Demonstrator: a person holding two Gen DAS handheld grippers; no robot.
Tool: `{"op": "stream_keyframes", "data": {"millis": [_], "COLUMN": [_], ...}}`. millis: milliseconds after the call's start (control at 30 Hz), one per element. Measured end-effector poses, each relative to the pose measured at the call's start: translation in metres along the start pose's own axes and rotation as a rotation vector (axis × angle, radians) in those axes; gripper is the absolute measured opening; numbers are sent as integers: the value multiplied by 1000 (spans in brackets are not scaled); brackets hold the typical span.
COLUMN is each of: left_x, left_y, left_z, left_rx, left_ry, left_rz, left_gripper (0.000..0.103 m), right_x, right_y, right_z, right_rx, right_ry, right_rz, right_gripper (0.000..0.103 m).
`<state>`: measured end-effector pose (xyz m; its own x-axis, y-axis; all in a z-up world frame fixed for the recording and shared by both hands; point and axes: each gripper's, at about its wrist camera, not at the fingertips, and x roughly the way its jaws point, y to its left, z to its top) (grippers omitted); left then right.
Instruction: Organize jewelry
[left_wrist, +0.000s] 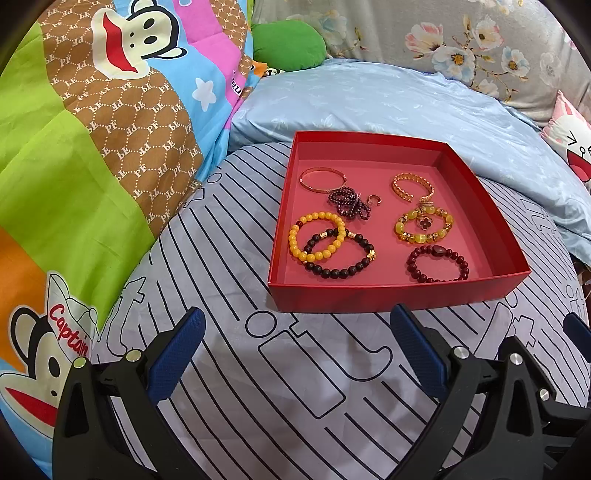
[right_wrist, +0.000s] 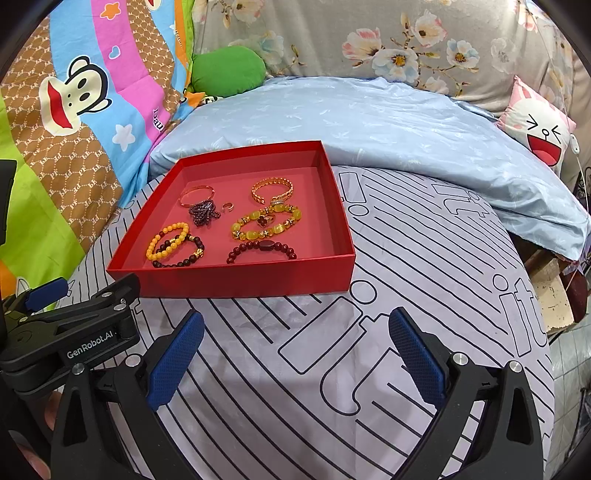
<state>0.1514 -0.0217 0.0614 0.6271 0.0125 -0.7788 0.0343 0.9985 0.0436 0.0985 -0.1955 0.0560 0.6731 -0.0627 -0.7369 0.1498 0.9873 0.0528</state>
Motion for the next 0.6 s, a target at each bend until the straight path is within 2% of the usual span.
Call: {"op": "stream_keyframes", "data": {"millis": [600], "left_x": [-5], "left_y": [0], "left_z": [2], "left_rx": [6], "left_ry": [-17], "left_rz": [20], "left_gripper": [96], "right_x": [0], "right_y": [0], "right_z": [0], "right_rx": [0], "right_ry": [1], "right_rz": [0], "right_gripper": [97]}}
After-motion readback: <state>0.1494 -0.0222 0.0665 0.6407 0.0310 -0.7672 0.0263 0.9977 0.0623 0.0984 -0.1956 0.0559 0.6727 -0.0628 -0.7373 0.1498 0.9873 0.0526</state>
